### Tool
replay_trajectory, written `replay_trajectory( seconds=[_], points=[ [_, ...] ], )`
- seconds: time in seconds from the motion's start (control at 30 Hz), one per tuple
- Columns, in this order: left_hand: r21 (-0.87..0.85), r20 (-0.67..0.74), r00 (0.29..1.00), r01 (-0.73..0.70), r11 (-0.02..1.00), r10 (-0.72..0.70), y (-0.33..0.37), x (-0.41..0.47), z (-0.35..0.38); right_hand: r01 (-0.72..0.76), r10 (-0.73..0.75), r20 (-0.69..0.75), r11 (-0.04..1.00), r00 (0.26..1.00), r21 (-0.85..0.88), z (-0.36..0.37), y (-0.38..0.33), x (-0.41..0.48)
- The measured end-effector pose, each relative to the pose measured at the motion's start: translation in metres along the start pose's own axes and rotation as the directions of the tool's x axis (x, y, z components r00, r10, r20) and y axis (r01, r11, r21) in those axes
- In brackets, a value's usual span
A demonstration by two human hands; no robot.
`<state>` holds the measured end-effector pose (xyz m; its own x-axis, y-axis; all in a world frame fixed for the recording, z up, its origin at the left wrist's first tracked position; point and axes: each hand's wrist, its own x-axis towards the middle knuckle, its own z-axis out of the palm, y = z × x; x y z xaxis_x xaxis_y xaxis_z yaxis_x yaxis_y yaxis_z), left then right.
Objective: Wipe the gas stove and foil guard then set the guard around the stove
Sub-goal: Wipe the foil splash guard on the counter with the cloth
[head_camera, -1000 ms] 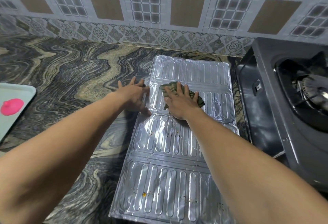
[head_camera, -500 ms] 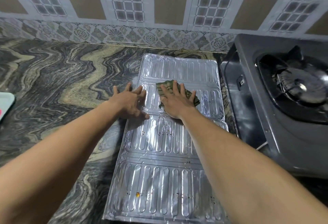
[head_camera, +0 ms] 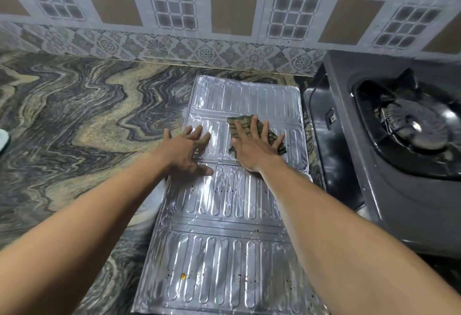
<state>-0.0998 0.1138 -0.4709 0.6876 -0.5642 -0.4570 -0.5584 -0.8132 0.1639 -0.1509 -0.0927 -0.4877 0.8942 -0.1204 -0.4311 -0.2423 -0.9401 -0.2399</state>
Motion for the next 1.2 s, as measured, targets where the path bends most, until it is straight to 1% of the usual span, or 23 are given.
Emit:
replay_trajectory(
  seconds=[0.2, 0.3, 0.4, 0.53, 0.7, 0.93, 1.03, 1.2],
  points=[
    [-0.007, 0.045, 0.999, 0.011, 1.000, -0.011, -0.003, 0.001, 0.000, 0.025, -0.025, 0.004, 1.000, 1.000, -0.012, 0.003, 0.003, 0.002],
    [0.003, 0.003, 1.000, 0.020, 1.000, -0.020, -0.004, 0.002, 0.001, 0.042, -0.042, -0.025, 0.999, 0.999, -0.031, 0.002, 0.006, 0.005],
    [-0.013, 0.016, 1.000, 0.011, 1.000, -0.011, -0.004, 0.002, 0.001, 0.031, -0.031, -0.024, 0.999, 0.999, -0.015, 0.001, 0.010, 0.002],
    [-0.002, -0.003, 1.000, 0.015, 1.000, -0.015, -0.003, 0.001, 0.003, -0.071, 0.072, -0.047, 0.997, 0.996, 0.040, -0.002, 0.023, -0.004],
    [-0.003, 0.008, 1.000, 0.014, 1.000, -0.014, -0.001, 0.000, 0.000, -0.216, 0.225, -0.098, 0.972, 0.969, 0.092, 0.000, 0.030, -0.009],
    [0.032, 0.004, 1.000, 0.012, 0.999, -0.012, 0.000, -0.001, -0.001, -0.315, 0.337, -0.150, 0.937, 0.930, 0.152, 0.003, 0.024, -0.014],
    [0.039, -0.003, 1.000, 0.008, 0.999, -0.008, 0.000, 0.000, -0.002, -0.279, 0.298, -0.163, 0.952, 0.941, 0.127, 0.001, 0.019, -0.012],
    [0.056, -0.017, 1.000, 0.009, 0.998, -0.008, 0.001, 0.000, -0.001, -0.073, 0.079, -0.155, 0.996, 0.985, 0.043, 0.006, 0.003, -0.014]
  ],
)
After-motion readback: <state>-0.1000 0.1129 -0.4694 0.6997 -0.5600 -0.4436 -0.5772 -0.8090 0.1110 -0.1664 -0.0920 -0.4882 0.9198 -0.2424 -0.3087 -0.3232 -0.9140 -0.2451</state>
